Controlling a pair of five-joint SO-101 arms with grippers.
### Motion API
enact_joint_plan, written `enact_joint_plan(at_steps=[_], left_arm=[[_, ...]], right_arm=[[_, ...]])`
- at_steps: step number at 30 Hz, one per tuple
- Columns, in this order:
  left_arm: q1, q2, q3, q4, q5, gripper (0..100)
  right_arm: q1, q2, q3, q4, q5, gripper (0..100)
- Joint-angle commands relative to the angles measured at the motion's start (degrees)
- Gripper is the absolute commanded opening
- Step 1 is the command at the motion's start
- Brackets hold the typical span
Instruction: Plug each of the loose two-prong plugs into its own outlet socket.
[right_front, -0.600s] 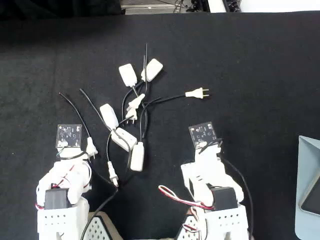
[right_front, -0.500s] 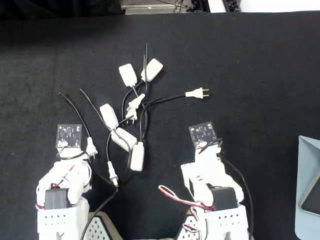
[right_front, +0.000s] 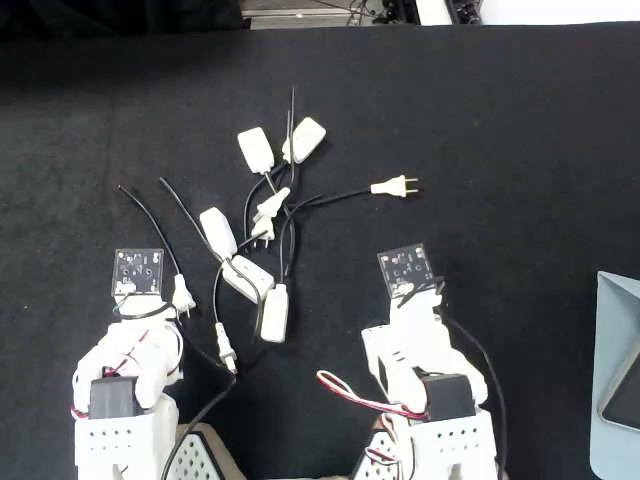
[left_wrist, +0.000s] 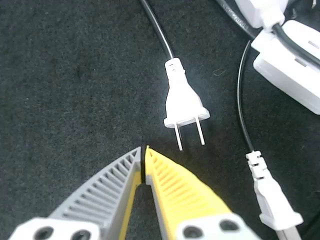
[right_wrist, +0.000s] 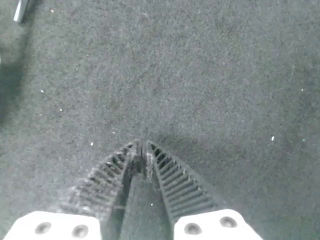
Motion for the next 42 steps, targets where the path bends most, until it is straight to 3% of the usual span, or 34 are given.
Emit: enact_joint_plan(at_steps=[1, 33, 39, 42], left_arm=[[0.2, -0.4, 1.0, 0.4, 0.4, 3], [0.6, -0.4, 1.0, 0.4, 0.5, 3], [-0.2, -0.4, 0.8, 0.4, 0.1, 3], [-4.3, -0.4, -1.5, 0.6, 0.1, 3]], right_arm=[[0.9, -4.5, -0.3, 0.6, 0.0, 1.4], [0.6, -4.5, -0.3, 0.6, -0.4, 1.4], [0.6, -4.5, -0.3, 0.6, -0.4, 1.5], [0.8, -4.5, -0.3, 0.6, -0.1, 1.4]])
